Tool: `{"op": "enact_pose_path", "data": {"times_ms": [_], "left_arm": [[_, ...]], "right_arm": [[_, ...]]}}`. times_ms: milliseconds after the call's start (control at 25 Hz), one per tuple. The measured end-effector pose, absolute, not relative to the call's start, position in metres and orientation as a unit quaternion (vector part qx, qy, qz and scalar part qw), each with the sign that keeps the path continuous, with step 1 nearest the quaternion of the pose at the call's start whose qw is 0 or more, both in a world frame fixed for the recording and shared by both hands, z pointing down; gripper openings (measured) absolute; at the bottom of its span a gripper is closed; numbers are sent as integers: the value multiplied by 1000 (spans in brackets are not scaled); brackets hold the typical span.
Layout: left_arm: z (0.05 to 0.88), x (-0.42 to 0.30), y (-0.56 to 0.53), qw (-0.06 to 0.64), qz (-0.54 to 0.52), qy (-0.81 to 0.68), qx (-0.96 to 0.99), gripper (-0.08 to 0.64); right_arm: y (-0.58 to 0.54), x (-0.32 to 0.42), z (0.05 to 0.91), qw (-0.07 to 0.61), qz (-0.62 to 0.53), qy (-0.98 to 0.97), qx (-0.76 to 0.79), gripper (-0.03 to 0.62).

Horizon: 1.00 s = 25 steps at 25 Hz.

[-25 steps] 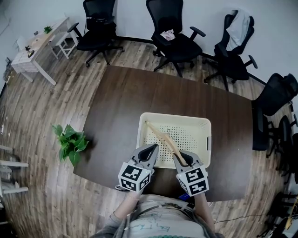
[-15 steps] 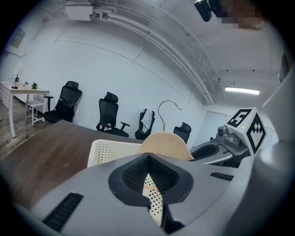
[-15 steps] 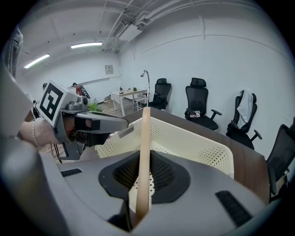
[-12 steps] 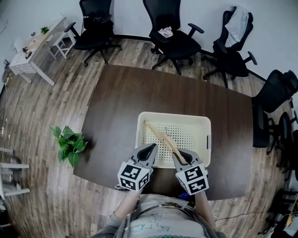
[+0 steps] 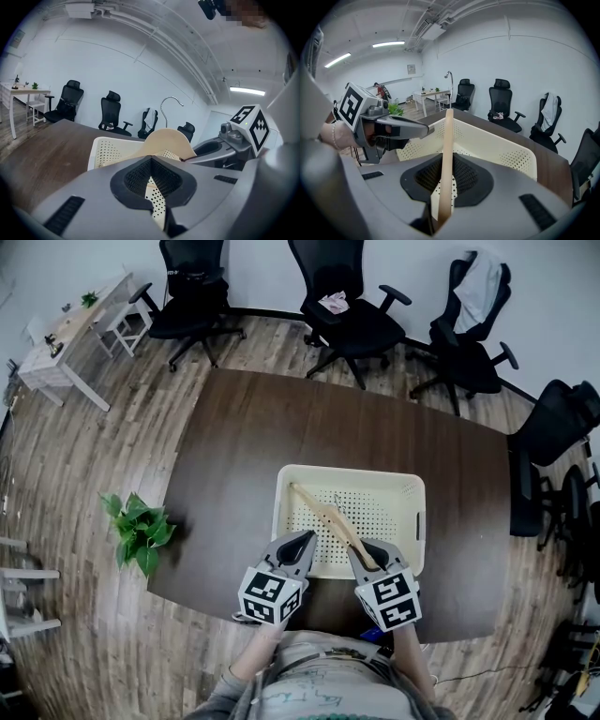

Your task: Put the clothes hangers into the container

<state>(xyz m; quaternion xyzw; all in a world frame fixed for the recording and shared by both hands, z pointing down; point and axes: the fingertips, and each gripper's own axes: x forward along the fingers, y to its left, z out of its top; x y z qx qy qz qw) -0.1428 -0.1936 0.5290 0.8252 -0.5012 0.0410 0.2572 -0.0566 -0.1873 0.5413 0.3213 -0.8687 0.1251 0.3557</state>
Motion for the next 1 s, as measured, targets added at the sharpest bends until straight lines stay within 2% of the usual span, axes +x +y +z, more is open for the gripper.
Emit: {"op": "enact_pose_path", "data": {"times_ms": [1000], "left_arm": [[530,-138,-194,253,54,-490,832,11]], "right_arm": [[-201,-44,542,353,127,-863,340,63]]}}
